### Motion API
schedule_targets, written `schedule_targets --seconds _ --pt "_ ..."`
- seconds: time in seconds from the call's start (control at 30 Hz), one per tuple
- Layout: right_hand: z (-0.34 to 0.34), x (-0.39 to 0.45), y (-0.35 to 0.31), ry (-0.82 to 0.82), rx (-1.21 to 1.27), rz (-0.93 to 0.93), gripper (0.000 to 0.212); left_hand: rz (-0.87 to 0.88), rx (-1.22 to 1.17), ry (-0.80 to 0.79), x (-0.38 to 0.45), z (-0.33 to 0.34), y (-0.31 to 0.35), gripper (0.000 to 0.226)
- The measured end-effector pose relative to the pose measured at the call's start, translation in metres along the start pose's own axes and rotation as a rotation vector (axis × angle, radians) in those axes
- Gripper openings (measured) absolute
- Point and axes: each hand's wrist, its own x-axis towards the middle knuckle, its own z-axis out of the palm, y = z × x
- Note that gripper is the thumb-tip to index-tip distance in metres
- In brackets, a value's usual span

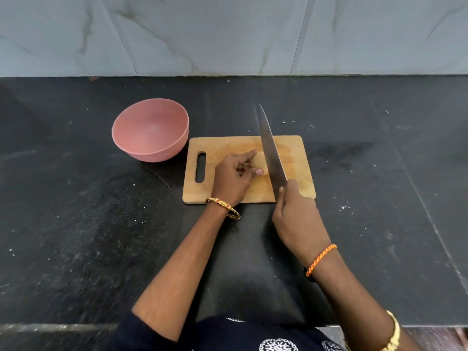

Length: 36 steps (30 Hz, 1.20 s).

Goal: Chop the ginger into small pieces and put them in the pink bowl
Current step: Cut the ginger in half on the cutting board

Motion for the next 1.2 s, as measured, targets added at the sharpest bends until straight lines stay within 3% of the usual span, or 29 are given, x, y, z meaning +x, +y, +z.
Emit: schedule_targets --seconds 0.53,1.03,1.2 --pt "-0.001 0.029 -0.019 -0.057 -0.023 0.023 0.010 0.028 0.042 -0.076 0.012 -0.007 -0.003 0.045" --pt "-0.006 0.030 -0.037 -0.137 -0.111 0.133 0.001 0.035 -0.012 -0.034 0.009 -0.003 -0.008 0.042" --pt "0.004 0.010 -0.032 -0.228 -0.183 0.223 0.014 0.035 0.107 -0.065 0.017 -0.007 -0.011 0.037"
